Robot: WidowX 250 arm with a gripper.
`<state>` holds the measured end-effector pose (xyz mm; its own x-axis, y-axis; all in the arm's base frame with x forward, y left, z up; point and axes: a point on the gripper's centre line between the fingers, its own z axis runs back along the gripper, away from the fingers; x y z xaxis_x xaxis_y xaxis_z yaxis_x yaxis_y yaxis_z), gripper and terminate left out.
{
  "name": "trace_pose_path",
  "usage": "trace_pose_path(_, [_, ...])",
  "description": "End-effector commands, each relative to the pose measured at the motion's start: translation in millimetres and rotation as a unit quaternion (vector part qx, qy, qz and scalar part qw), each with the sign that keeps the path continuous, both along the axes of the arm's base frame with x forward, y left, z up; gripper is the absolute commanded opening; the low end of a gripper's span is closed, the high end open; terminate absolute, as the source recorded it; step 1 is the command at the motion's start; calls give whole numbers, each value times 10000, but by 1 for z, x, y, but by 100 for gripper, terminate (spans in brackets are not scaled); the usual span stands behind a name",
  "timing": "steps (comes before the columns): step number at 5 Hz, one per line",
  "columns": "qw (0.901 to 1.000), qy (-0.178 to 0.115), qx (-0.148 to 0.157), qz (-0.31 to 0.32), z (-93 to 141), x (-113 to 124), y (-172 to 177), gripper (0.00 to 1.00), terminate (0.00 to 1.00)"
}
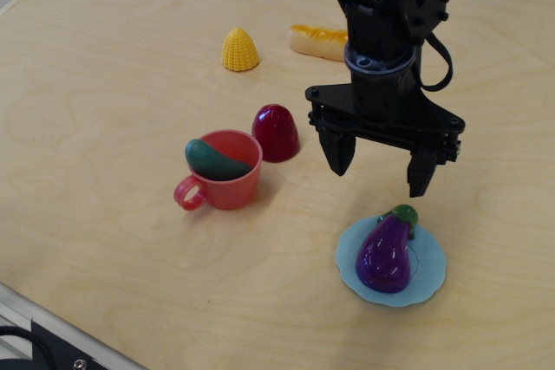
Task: Take cucumber out of cup
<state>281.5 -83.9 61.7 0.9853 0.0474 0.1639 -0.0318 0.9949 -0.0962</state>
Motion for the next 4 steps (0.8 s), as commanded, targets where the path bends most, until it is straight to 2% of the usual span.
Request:
trace_pose_path(1, [10000, 0, 0, 0, 0, 0, 0, 100, 0])
trace_pose_path(2, [9997, -60, 232, -58, 27, -20, 23, 100, 0])
trace_pose_path(3, [9981, -190, 403, -423, 43, -33, 36, 100, 0])
trace_pose_path(4, [9962, 33, 418, -760, 62, -50, 60, 100, 0])
